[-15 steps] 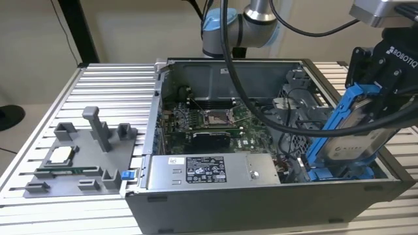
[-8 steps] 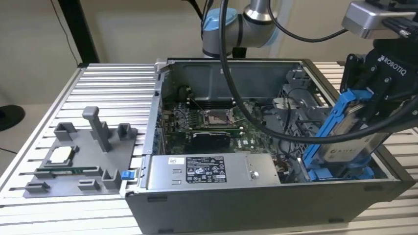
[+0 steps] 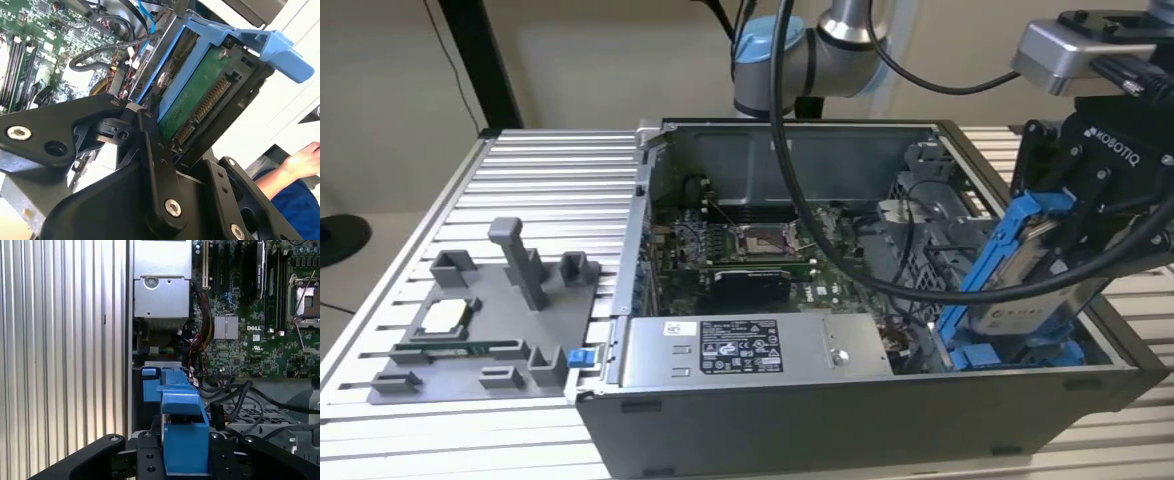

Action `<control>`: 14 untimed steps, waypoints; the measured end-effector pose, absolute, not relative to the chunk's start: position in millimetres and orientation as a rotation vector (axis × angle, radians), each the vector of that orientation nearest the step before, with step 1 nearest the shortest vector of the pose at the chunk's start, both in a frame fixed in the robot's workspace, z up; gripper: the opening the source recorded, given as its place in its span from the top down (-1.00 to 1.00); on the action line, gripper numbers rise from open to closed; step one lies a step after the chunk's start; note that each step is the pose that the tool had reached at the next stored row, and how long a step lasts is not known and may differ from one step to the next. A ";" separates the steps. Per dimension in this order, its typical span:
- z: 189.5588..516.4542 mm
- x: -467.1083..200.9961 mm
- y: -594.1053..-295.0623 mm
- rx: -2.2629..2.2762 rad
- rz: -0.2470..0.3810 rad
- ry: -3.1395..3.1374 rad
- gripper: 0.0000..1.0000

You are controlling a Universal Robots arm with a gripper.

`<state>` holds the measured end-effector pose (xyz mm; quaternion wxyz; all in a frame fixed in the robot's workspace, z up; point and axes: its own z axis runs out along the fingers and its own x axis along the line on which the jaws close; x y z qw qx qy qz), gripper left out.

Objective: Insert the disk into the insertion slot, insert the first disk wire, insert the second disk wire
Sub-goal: 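Insert the disk into the insertion slot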

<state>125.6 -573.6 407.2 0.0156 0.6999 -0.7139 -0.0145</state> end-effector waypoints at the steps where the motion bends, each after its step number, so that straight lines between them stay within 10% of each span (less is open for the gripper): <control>1: 406.3 125.7 -573.1 2.177 -0.046 -2.221 1.00; 14: 386.5 126.7 -569.1 2.177 -0.046 -2.221 1.00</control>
